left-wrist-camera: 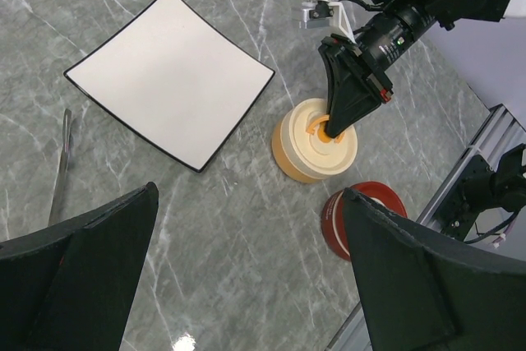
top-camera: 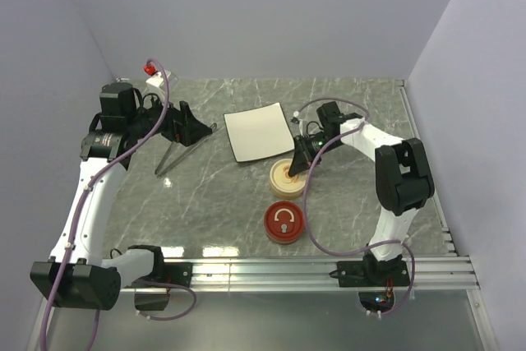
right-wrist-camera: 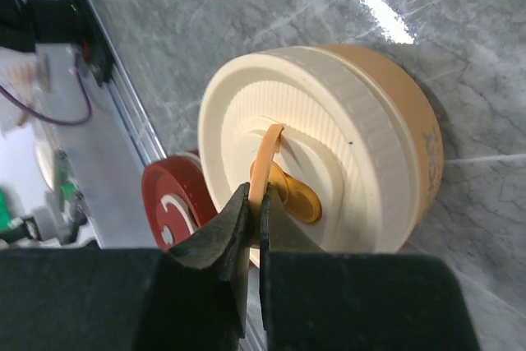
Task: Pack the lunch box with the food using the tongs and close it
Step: Move the lunch box
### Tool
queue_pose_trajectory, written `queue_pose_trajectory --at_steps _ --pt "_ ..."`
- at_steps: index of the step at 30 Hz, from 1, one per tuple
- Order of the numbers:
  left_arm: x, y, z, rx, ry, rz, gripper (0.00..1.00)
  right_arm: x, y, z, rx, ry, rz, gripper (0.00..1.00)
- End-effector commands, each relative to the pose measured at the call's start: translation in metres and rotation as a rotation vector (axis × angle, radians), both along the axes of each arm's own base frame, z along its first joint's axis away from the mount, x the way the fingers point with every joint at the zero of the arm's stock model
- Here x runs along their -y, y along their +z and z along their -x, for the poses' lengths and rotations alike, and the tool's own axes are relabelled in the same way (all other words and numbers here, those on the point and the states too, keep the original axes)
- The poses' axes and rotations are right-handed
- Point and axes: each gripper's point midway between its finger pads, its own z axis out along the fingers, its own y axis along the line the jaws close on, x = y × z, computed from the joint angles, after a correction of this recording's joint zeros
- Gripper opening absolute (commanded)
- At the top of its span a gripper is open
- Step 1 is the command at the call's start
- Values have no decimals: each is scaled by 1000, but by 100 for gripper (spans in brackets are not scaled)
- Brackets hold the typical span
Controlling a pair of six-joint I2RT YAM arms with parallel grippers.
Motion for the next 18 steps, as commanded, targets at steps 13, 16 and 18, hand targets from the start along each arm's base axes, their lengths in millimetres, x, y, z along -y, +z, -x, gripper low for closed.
queue_pose_trajectory --at_steps 13,16,18 --pt "3 9 2 42 -33 5 99 32 39 -12 266 359 363 0" --pt "3 9 1 37 -32 6 99 33 33 -16 304 415 397 0" --pt "3 11 2 43 -34 6 99 33 27 -14 327 446 416 0"
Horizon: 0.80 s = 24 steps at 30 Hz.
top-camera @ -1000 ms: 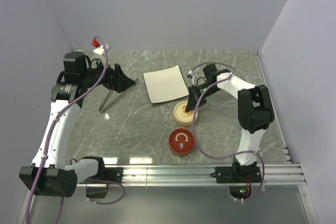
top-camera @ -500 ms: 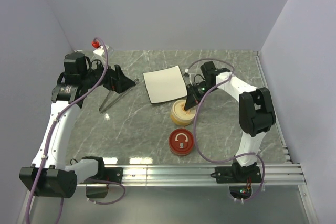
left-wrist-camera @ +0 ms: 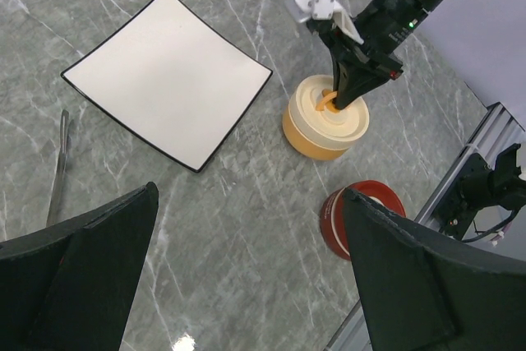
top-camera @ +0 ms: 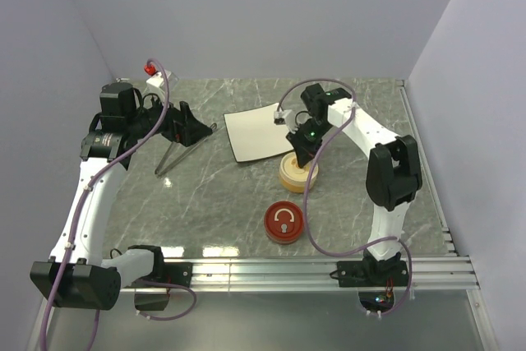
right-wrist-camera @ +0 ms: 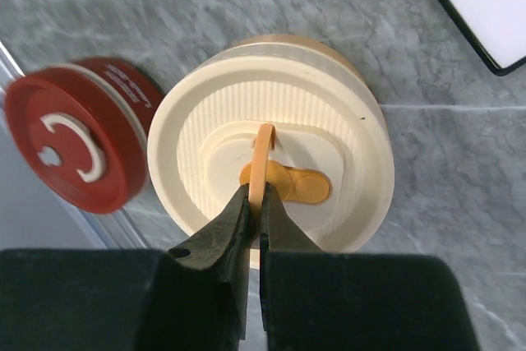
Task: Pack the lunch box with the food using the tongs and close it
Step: Move the lunch box
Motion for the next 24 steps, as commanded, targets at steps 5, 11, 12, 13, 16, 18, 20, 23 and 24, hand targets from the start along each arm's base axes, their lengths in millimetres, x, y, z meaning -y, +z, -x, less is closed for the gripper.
queue_pose_trajectory --at_steps 5,11,12,13,16,18,20,23,24 --pt "1 10 3 51 -20 -2 99 -6 -15 2 46 146 65 0" --pt "-1 12 5 65 -17 -10 99 8 -67 9 78 137 180 0" --pt "0 13 5 64 -18 -8 99 8 -73 12 65 137 182 0" --pt "0 13 5 63 -21 -6 99 8 -77 15 54 142 179 0" --pt "0 14 4 62 -21 -3 99 11 -90 22 30 124 188 0" --pt "1 14 4 64 -22 -1 99 11 -97 28 -3 113 182 0" --pt "1 14 3 62 -23 3 99 9 -103 35 -44 99 178 0" --pt "1 14 2 57 -25 3 99 4 -110 39 -77 76 172 0" --pt "1 14 2 57 -22 1 99 3 -110 35 -66 68 167 0"
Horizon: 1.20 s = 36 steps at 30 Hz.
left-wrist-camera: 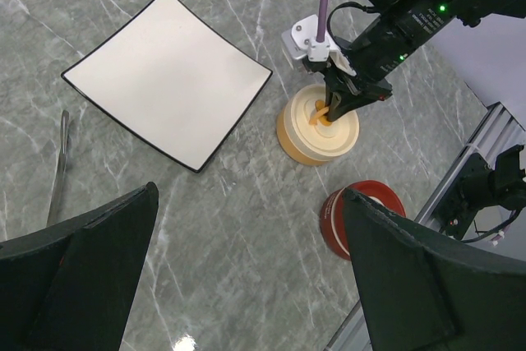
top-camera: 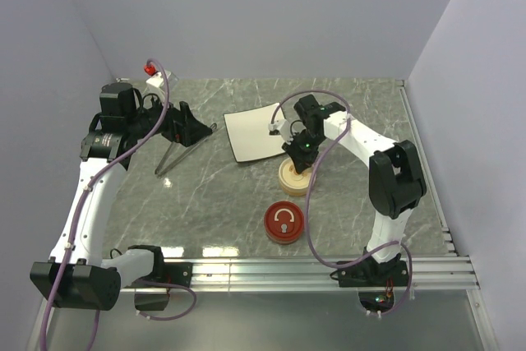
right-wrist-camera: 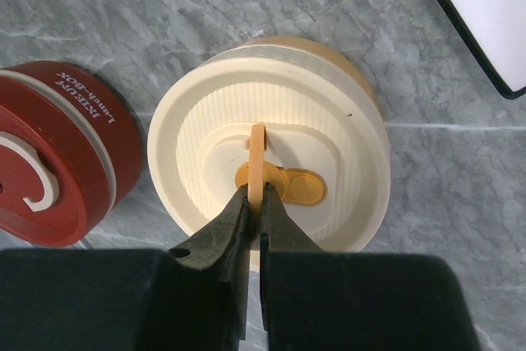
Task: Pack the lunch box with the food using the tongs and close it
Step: Move the lunch box
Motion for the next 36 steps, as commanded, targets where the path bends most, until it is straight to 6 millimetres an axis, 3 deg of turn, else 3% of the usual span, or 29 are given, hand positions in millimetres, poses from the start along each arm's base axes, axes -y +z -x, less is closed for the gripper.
queue_pose_trajectory --at_steps 1,8,14,19,26,30,36 --pt "1 15 1 60 -20 -1 99 3 -66 26 -148 -20 88 0" --pt "2 13 -1 44 -15 12 99 -36 -36 6 -118 -21 10 0" --pt "-5 17 -8 38 49 28 99 -71 -25 9 -104 31 -12 0" --pt "-23 29 -17 22 129 97 99 -100 -17 13 -107 70 -36 0" --pt "-59 57 -24 60 224 210 99 -137 -15 29 -109 153 -57 0" --pt "-73 49 -29 12 257 214 99 -157 -15 48 -108 225 -51 0" --pt "-84 37 -31 -36 278 214 99 -170 -15 81 -108 314 -38 0"
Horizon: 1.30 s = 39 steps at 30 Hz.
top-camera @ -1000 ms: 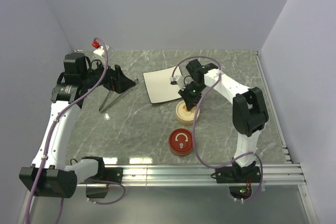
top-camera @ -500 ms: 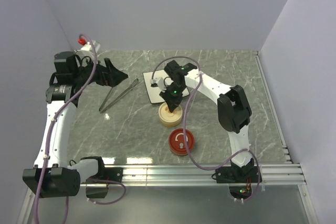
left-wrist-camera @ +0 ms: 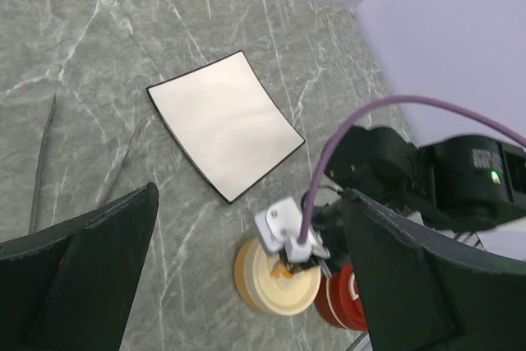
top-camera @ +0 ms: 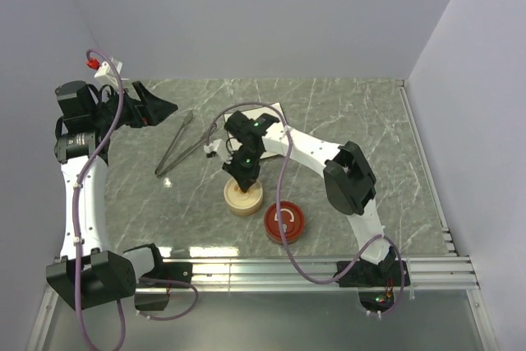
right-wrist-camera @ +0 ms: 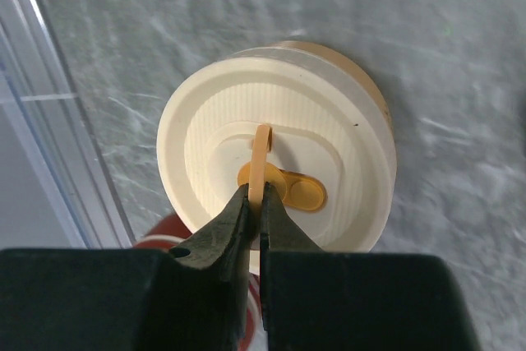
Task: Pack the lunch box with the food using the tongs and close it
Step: Move the lunch box
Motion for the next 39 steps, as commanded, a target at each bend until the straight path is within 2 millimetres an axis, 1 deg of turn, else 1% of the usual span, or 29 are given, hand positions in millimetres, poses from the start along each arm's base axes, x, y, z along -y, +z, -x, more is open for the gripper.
queue_pose_trajectory --at_steps 1,5,8,12,15,18,21,23,25,27,29,33,34,35,36,39 --pt "0 9 4 3 -24 15 99 -6 -29 37 -41 94 54 0" --pt "-1 6 5 4 -21 6 99 -6 -29 64 -59 135 58 0" --pt "0 6 7 10 -28 5 99 -5 -32 76 -68 143 62 0" --pt "1 5 10 4 -40 5 99 -2 -33 86 -75 153 75 0" --pt "2 6 12 11 -45 -2 99 0 -34 89 -69 154 79 0" --pt "3 7 14 17 -47 -4 100 4 -36 88 -44 152 94 0" --pt "3 7 15 20 -49 -7 100 4 -31 82 -11 132 95 0" --pt "3 6 16 23 -48 -8 100 2 -24 77 15 119 87 0" --pt "4 7 17 30 -49 -10 99 -1 -16 75 30 108 78 5" --pt "4 8 17 34 -49 -10 100 -4 -9 75 37 105 68 13" --pt "5 7 17 31 -52 -9 99 -6 -3 77 44 104 56 20" --pt "4 9 18 42 -51 -14 99 -9 8 82 63 117 41 25" --pt "5 10 18 46 -51 -15 99 -10 11 83 66 117 36 28" --pt "5 10 18 49 -51 -16 99 -11 13 84 67 117 33 29" --pt "4 11 18 53 -49 -16 99 -12 16 86 66 122 31 33" --pt "5 13 19 59 -52 -17 100 -14 21 90 67 126 25 35"
